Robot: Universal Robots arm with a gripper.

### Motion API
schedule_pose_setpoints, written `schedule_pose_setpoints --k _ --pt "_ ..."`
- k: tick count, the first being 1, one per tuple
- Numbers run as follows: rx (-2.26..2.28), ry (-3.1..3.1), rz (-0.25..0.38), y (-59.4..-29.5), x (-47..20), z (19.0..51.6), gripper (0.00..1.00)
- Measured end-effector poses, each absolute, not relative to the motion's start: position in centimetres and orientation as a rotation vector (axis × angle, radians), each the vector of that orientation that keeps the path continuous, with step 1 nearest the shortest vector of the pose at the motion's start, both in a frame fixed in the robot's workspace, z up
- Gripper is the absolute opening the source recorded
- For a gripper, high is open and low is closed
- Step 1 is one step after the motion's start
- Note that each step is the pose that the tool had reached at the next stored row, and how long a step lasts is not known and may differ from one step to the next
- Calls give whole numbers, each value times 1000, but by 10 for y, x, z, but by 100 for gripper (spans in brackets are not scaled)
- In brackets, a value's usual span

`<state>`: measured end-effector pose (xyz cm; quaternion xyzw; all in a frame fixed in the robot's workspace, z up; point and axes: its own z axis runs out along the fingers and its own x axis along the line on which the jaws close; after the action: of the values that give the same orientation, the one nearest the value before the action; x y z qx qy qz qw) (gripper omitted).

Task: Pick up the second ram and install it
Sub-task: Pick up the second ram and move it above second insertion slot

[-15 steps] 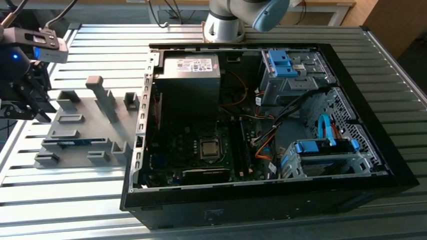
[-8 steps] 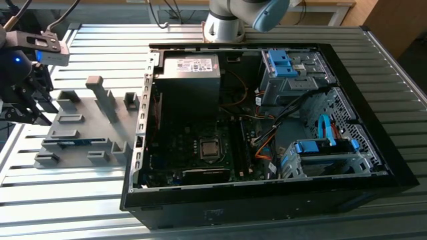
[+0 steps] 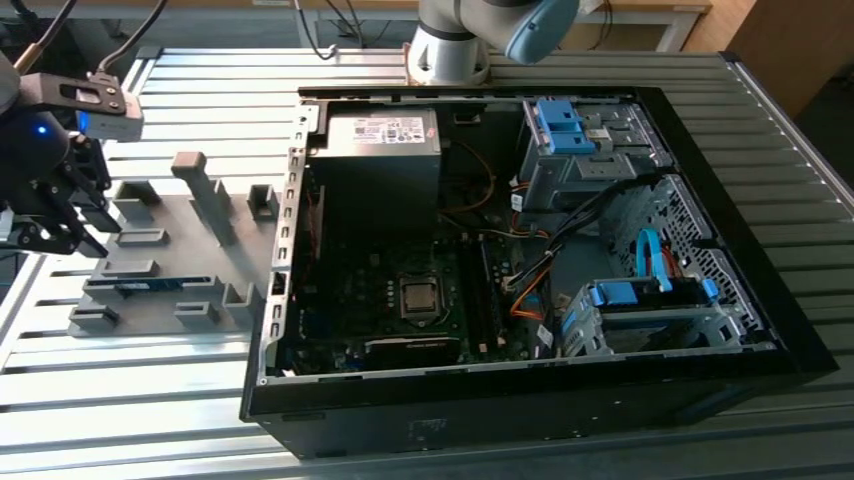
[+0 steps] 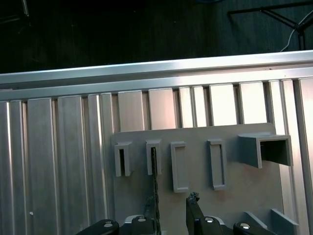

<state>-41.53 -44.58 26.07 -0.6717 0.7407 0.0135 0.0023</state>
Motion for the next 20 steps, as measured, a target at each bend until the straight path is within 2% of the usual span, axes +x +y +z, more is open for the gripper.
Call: schedule_pose_setpoints --k 20 --pt "-2105 2321 37 -450 -415 242 38"
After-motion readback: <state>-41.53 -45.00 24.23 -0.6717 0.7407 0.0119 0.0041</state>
